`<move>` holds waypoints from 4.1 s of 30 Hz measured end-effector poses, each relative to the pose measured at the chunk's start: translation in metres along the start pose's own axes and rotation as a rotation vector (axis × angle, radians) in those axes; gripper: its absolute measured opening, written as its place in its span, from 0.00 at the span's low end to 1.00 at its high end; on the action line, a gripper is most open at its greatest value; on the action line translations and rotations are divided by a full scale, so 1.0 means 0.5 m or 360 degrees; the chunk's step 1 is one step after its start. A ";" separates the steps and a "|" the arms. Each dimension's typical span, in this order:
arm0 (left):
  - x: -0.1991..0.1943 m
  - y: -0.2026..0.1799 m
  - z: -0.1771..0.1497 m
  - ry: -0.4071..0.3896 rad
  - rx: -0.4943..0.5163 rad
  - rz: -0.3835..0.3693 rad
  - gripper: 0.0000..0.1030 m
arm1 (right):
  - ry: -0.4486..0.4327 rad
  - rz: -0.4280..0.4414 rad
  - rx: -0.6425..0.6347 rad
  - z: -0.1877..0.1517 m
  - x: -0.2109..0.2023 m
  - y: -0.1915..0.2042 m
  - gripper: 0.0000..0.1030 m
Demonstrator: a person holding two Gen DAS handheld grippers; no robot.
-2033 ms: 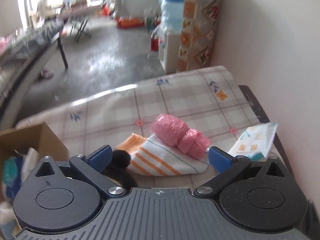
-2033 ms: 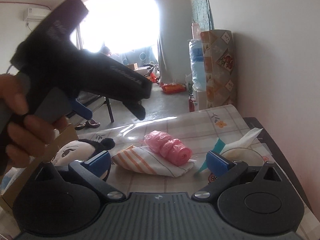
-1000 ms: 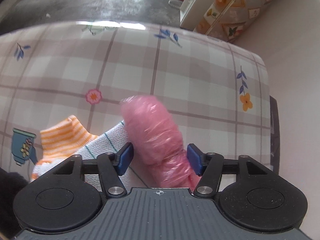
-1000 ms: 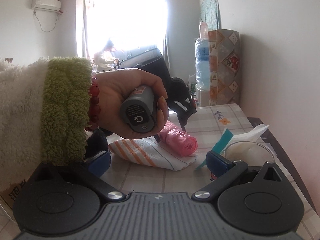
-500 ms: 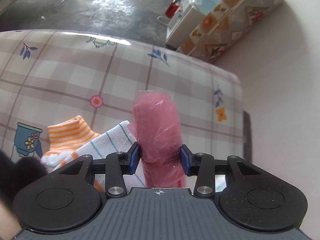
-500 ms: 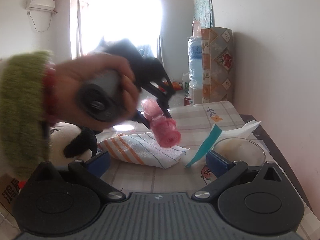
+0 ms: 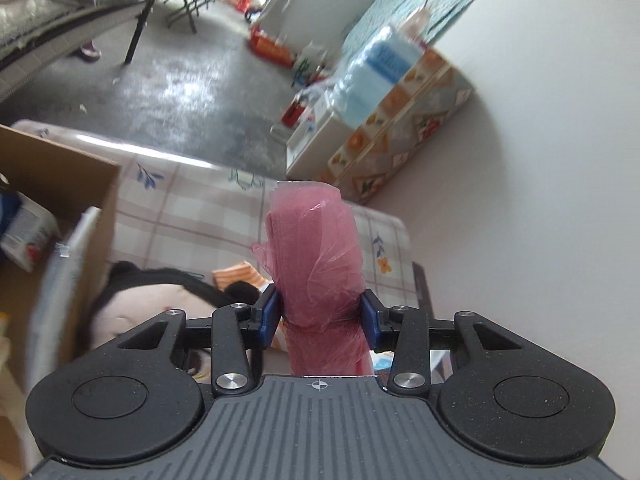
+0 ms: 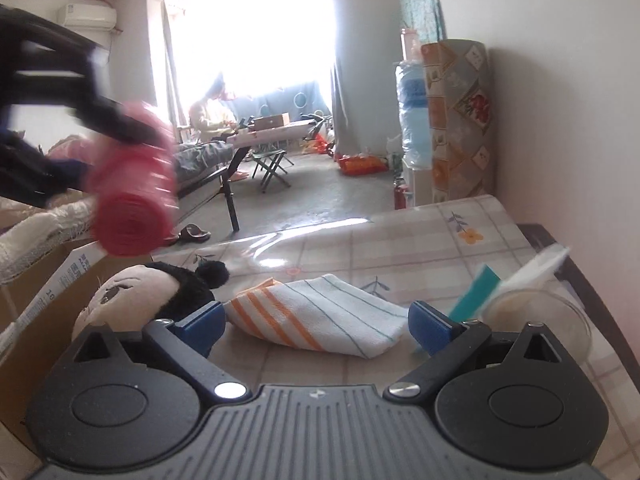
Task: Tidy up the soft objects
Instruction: 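Lift the pink bag roll with the left gripper while the right gripper grasps the striped towel, then carry the pink bag with the left gripper while the right gripper lowers the towel into the box, then lower the pink bag roll into the box and open the left gripper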
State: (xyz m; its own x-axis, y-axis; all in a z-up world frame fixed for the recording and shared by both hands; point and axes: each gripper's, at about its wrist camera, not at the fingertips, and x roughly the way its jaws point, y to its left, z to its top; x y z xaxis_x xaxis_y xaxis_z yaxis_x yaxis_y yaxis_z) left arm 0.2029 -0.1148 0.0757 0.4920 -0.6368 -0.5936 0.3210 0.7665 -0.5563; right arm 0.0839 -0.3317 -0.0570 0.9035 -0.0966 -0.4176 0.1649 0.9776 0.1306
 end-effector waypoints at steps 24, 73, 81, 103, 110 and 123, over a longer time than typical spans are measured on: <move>-0.366 0.233 -0.167 -0.0475 -0.0221 0.0181 0.39 | 0.0515 0.0105 -0.0109 -0.006 0.279 0.006 1.00; -0.462 0.433 -0.172 -0.0758 -0.0491 0.0144 0.39 | 0.0281 0.0676 -0.0705 0.165 0.039 0.567 0.09; -0.471 0.445 -0.174 -0.0769 -0.0489 0.0108 0.39 | 0.0864 0.0464 -0.1164 0.035 0.190 0.668 0.09; -0.462 0.466 -0.173 -0.0718 -0.0538 0.0095 0.39 | 0.0970 0.0692 -0.1087 0.062 0.187 0.700 0.35; -0.456 0.471 -0.170 -0.0701 -0.0545 0.0091 0.39 | 0.1075 0.0536 -0.1024 0.020 0.278 0.699 0.26; -0.439 0.460 -0.152 -0.0644 -0.0506 0.0109 0.39 | 0.0965 0.0760 -0.0697 0.083 0.194 0.608 0.43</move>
State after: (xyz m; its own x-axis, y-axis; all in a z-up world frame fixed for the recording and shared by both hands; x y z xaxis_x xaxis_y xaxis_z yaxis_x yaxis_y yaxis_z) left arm 0.1070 0.1949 0.0340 0.7969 -0.4546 -0.3979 0.0459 0.7022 -0.7105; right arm 0.2382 -0.0516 -0.0205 0.4516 0.3341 -0.8273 -0.4547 0.8840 0.1088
